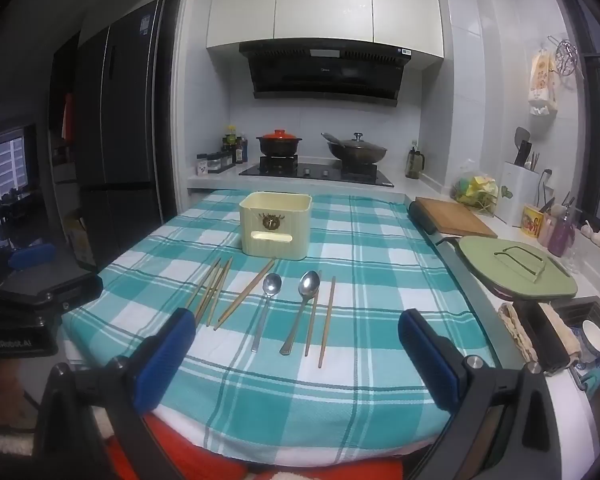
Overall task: Organize utensils
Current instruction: 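Move both tools toward the row of wooden chopsticks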
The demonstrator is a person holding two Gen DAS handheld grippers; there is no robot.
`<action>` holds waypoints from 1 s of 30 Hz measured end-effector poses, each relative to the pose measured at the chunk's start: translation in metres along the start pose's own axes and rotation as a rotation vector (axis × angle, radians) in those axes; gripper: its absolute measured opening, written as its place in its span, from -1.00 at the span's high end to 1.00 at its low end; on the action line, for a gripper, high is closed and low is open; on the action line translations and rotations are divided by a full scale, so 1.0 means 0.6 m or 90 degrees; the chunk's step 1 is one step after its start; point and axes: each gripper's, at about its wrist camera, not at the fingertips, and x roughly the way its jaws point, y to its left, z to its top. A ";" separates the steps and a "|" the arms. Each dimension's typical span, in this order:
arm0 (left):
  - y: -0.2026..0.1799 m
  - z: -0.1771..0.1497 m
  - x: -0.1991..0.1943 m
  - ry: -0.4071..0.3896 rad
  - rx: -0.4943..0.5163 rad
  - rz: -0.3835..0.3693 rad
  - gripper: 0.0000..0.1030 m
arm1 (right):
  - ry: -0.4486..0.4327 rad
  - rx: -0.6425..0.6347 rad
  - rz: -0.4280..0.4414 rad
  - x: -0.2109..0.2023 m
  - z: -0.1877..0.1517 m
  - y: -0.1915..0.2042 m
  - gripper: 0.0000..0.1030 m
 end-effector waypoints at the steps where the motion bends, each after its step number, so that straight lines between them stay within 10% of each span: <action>1: 0.000 0.000 0.001 0.000 0.000 -0.001 -0.99 | 0.000 0.000 0.002 0.001 0.001 0.000 -1.00; 30: 0.097 -0.002 0.090 0.044 -0.121 0.022 -0.99 | 0.030 0.057 0.012 0.064 0.004 -0.046 -1.00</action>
